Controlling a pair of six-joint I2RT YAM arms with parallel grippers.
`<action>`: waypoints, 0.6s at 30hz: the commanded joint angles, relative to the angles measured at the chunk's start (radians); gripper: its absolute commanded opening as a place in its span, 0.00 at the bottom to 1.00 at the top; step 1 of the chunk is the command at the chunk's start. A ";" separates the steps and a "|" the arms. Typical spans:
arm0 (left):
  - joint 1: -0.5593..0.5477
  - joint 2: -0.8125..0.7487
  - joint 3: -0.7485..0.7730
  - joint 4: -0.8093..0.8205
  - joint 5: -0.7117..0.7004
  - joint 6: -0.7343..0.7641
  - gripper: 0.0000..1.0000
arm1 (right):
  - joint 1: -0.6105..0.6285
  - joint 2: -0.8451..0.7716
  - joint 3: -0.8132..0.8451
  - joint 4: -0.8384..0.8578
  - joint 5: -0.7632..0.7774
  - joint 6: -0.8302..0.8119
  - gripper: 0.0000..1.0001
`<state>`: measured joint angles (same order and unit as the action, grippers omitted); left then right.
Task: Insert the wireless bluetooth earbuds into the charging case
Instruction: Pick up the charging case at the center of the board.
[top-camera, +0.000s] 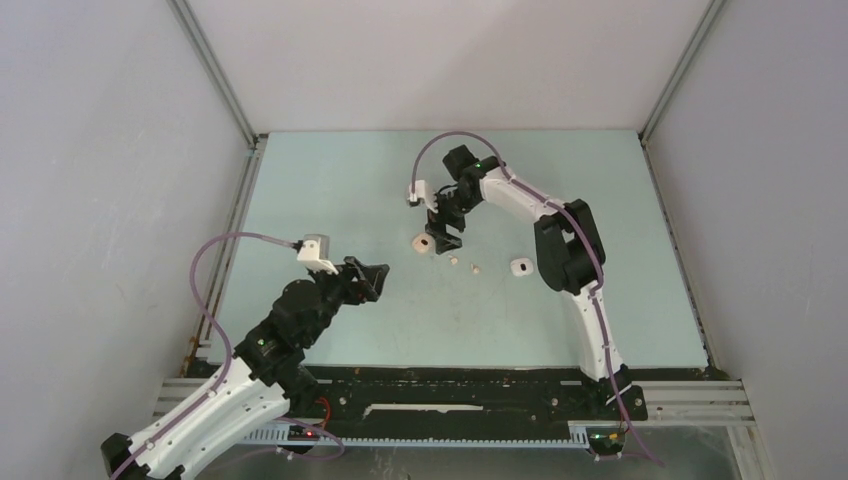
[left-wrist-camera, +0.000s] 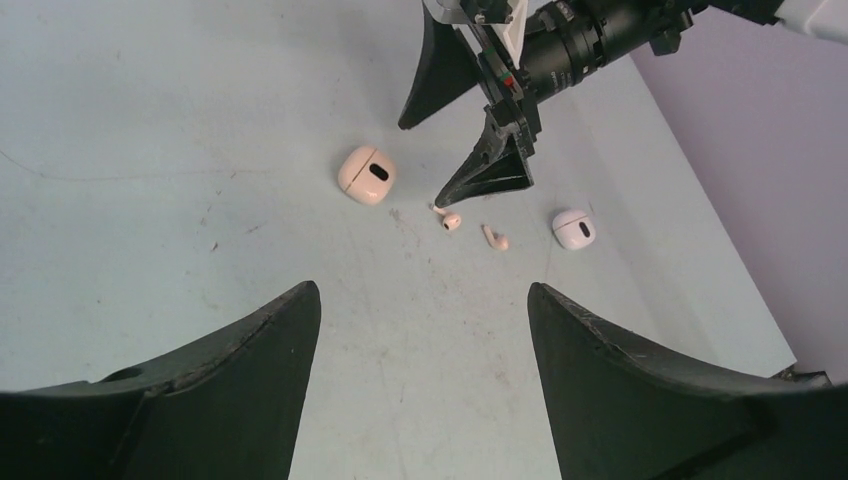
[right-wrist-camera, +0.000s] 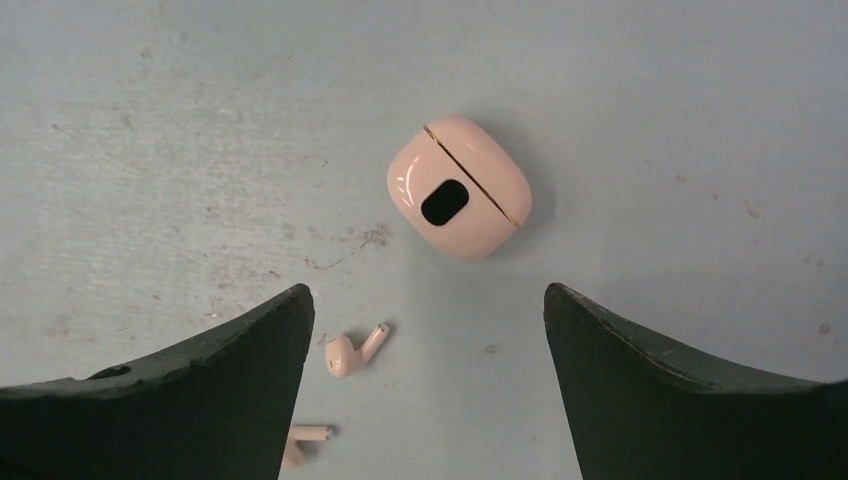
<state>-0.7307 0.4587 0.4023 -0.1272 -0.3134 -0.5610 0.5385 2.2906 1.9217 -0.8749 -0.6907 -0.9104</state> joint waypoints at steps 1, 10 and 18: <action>0.002 0.024 0.046 0.006 0.031 -0.032 0.83 | 0.057 0.022 0.051 0.014 0.090 -0.176 0.88; 0.001 0.019 0.039 0.011 0.050 -0.049 0.83 | 0.097 0.155 0.241 -0.129 0.110 -0.216 0.85; 0.001 0.006 0.016 0.037 0.065 -0.059 0.83 | 0.090 0.167 0.245 -0.241 0.137 -0.233 0.80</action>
<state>-0.7307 0.4747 0.4023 -0.1314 -0.2726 -0.6037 0.6376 2.4573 2.1292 -1.0286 -0.5694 -1.1164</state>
